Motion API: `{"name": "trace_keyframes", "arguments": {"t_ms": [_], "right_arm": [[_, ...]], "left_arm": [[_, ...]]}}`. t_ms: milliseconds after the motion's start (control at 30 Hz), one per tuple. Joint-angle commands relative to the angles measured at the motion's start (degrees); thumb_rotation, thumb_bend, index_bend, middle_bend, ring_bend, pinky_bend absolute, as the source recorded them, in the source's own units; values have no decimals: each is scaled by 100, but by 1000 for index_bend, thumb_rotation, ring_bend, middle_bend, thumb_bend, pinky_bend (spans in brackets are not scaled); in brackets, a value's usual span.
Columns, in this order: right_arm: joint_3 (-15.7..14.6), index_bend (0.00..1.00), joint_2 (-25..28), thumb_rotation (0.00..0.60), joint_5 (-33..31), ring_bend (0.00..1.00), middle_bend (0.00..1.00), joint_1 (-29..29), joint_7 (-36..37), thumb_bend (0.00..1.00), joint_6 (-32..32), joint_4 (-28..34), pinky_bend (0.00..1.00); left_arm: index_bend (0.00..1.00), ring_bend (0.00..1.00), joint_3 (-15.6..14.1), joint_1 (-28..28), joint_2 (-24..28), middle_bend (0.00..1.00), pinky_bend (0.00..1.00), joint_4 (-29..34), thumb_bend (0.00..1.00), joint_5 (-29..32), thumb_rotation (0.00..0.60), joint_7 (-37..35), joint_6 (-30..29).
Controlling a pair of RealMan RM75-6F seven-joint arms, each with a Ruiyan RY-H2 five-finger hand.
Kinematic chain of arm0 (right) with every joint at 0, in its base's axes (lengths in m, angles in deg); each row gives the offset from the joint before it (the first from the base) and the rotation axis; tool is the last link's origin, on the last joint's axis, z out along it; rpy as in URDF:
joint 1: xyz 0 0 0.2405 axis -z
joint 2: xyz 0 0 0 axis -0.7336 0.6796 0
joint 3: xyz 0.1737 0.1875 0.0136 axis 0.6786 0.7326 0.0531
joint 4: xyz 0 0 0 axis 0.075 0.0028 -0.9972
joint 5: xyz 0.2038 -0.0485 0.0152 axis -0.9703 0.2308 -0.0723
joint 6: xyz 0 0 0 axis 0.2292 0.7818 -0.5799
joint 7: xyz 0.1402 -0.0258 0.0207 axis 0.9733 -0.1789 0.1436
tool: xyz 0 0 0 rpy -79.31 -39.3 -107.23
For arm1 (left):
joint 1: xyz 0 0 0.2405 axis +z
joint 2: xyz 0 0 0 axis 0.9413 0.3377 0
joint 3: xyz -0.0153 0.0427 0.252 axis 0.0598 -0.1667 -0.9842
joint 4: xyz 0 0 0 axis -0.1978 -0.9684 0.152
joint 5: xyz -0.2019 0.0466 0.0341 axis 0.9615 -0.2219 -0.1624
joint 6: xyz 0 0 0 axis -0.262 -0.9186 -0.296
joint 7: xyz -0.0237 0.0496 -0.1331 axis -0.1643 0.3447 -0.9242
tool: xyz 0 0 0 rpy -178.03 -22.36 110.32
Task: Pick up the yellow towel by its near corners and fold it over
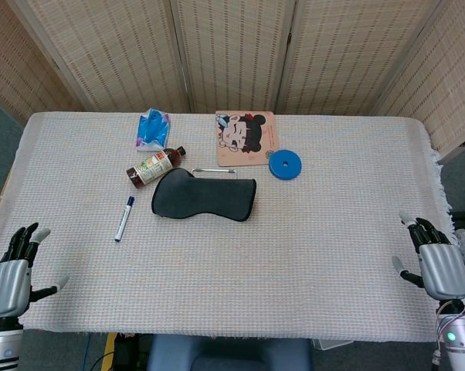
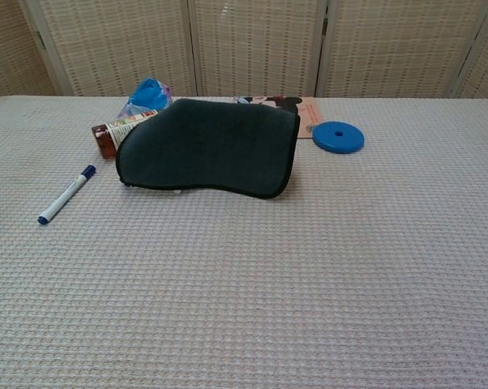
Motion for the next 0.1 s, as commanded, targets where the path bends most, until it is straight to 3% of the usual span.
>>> {"name": "trace_keyframes", "arguments": {"t_ms": [33,100], "right_arm": [[11,53,3,600,44,171,213,41,-16,332,-4,23,263],[28,53,-3,600,48,171,213,83,-16,333,-25,38,263]], "left_arm": [[188,0,40,35,-24,102,307,27,134,-53,600,52,-9],[188,0,44,61,-40,102,307,42,134,-98,600,110,-6]]}}
